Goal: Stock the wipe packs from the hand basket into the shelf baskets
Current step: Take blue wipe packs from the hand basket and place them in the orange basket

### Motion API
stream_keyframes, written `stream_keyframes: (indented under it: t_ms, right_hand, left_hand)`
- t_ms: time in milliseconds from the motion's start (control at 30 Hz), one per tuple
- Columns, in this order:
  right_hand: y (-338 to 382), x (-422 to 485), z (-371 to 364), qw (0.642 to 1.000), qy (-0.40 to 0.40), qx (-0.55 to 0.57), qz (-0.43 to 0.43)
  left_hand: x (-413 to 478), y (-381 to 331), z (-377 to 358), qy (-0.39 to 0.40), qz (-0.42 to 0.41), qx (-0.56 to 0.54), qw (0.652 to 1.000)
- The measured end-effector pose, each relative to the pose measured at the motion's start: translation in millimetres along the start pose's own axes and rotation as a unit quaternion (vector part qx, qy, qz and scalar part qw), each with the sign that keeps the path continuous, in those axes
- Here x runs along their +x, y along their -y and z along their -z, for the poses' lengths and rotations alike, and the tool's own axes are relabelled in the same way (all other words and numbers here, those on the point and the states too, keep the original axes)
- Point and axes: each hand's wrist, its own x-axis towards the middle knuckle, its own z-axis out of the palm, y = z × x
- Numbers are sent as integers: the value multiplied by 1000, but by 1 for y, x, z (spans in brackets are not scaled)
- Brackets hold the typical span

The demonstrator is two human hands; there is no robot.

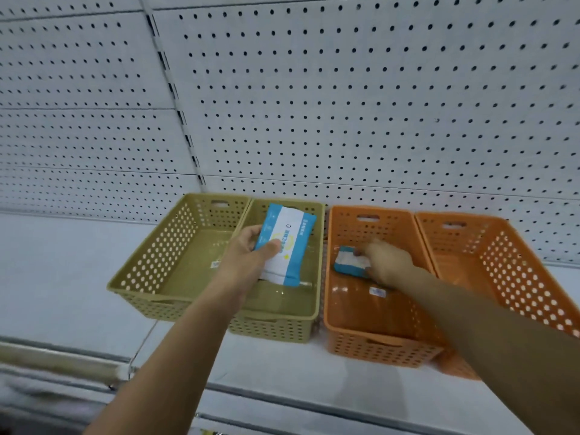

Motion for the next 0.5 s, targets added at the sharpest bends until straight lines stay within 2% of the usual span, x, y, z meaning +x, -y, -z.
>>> stream_keyframes:
  t_ms: [67,200,267,333,367,433,467,500]
  right_hand:
    - [-2,4,-9,999,30,-27,10]
    - [-1,17,-12,998,15,-57,19]
    - [1,20,-14,1000,29,-5,-2]
    - [-2,21,-8,994,-7,108,-25]
    - [-3,20,1,980,-64,186,-30]
    - [2,7,31,919,-164,359,-15]
    - [5,-3,50,876,-164,454,-2]
    - [8,-13,69,829,-123,546,10]
  left_hand:
    - [4,-1,0,1,1,5,1000]
    - [12,-3,0,26,11,11,1000]
    - [15,-5,-1,52,11,26,998]
    - [19,-7,-3,77,14,36,996]
    - [22,-9,-5,88,11,40,995]
    - [27,-15,-14,105,-2,59,993]
    - [30,-18,-20,115,-10,79,990]
    - [33,-21,-28,125,-18,98,987]
